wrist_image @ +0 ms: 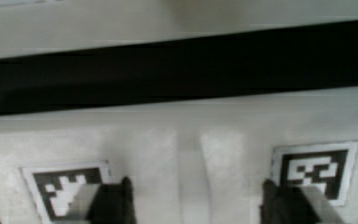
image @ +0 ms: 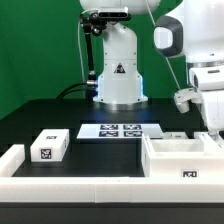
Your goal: Assemble cabinet
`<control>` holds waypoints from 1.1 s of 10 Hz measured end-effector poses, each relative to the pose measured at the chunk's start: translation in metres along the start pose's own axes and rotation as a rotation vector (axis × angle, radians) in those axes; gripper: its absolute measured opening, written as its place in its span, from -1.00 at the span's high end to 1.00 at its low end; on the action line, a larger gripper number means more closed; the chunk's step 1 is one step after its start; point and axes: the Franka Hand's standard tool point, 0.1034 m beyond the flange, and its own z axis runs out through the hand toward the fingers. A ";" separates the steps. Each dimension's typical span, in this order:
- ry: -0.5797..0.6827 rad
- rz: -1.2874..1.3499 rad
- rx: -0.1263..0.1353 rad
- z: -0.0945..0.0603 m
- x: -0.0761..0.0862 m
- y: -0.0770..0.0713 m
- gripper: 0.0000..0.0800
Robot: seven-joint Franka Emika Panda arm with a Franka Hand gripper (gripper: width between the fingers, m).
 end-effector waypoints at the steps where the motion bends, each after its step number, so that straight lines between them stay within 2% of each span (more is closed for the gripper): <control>1: 0.000 0.000 0.000 0.000 0.000 0.000 0.32; 2: 0.000 0.001 0.000 0.000 0.000 0.000 0.67; 3: 0.000 0.001 0.000 0.000 0.000 0.000 0.85; 9: -0.002 -0.001 0.001 -0.001 -0.001 0.000 0.85; 10: -0.028 -0.020 0.010 -0.011 -0.007 0.000 0.85; 11: -0.048 -0.039 -0.004 -0.029 -0.014 0.005 0.85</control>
Offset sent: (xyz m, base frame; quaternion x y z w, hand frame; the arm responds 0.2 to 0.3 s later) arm 0.0000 0.0000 0.0000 0.0000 0.0000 0.0000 1.0000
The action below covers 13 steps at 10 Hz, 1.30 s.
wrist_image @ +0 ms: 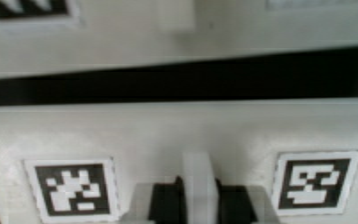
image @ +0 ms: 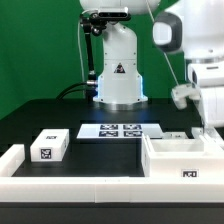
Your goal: Assemble cabinet
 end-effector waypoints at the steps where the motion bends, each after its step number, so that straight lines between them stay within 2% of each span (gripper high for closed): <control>1: -0.010 -0.024 -0.012 -0.010 -0.010 -0.001 0.85; 3: -0.034 -0.029 -0.018 -0.026 -0.030 0.002 0.85; 5: -0.035 -0.018 -0.021 -0.027 -0.041 0.007 0.85; 9: -0.027 -0.001 -0.014 -0.020 -0.042 0.015 0.85; 11: -0.028 0.005 -0.007 -0.016 -0.046 0.015 0.84; 13: -0.027 0.007 -0.014 -0.019 -0.045 0.020 0.84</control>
Offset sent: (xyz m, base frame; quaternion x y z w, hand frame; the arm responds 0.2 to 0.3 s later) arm -0.0008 -0.0236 0.0236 -0.0012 0.0065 -0.0237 0.9997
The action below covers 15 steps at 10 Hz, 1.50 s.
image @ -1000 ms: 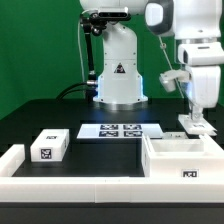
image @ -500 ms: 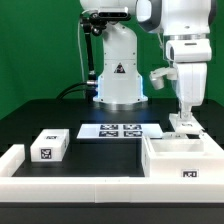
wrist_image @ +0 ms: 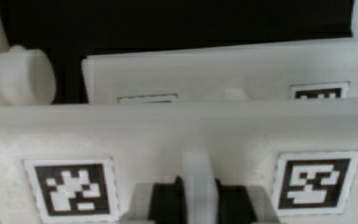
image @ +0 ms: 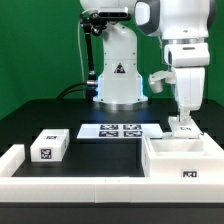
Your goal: Assemble cabinet
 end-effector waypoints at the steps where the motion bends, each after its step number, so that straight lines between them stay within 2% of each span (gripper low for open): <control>1: 0.000 0.001 -0.004 -0.002 0.000 0.003 0.84; 7: -0.001 0.002 -0.002 -0.002 0.000 0.004 0.84; 9: -0.004 0.012 -0.009 -0.007 -0.005 0.011 0.84; 11: -0.014 0.016 0.008 -0.007 -0.008 0.012 0.84; 15: -0.013 0.028 0.011 -0.005 -0.006 0.015 0.84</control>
Offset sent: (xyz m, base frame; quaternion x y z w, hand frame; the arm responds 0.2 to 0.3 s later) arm 0.0000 0.0000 0.0000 0.0000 0.0000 0.0000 1.0000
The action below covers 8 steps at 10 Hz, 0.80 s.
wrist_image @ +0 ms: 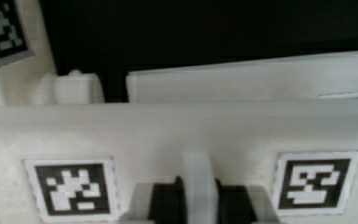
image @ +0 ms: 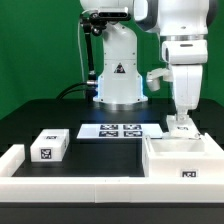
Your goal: Assemble cabinet
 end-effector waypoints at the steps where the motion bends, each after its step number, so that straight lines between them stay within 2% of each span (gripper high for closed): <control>1: 0.000 0.006 0.002 0.001 0.001 -0.002 0.84; 4: -0.001 0.006 0.012 0.006 -0.002 -0.010 0.84; 8: 0.003 0.000 0.007 0.007 -0.003 -0.014 0.84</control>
Offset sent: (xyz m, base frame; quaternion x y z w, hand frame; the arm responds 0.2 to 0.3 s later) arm -0.0137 -0.0034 -0.0024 -0.0052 0.0033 -0.0158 0.9999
